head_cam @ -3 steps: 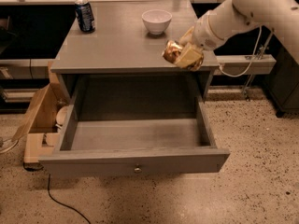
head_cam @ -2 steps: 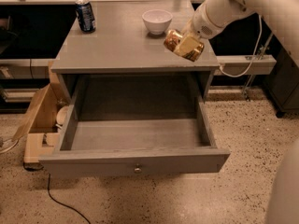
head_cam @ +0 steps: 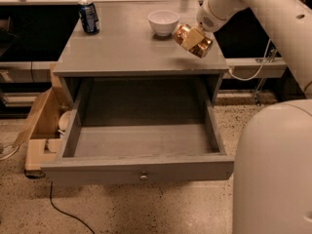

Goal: Pick orange can from top drawer and place on counter

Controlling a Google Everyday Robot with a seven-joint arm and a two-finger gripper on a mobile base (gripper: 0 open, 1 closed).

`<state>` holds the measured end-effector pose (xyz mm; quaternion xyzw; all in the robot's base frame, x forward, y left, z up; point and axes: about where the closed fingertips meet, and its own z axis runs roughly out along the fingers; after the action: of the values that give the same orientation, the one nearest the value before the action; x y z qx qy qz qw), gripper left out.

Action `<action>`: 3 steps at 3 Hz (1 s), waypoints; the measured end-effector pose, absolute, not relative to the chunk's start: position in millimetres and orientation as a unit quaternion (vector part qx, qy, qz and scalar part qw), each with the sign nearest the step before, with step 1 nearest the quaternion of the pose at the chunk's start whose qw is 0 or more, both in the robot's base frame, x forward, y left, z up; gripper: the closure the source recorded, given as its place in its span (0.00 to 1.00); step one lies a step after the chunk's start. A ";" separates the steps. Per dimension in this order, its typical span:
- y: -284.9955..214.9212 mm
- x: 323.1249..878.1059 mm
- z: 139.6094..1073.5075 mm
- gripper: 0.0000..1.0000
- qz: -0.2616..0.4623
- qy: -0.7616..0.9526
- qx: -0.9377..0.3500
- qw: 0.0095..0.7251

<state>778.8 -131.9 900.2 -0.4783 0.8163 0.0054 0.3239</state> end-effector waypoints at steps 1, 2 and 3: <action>-137.3 796.9 890.0 0.86 0.014 0.837 -0.442 0.323; -136.9 812.5 880.4 0.62 0.026 0.847 -0.419 0.326; -134.1 824.6 870.2 0.39 0.033 0.854 -0.408 0.322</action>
Offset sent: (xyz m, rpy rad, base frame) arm 0.0588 -0.0117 -0.0188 0.1201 0.0429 -0.1687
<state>824.6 -134.1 870.2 -0.4078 0.8538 0.0329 0.3220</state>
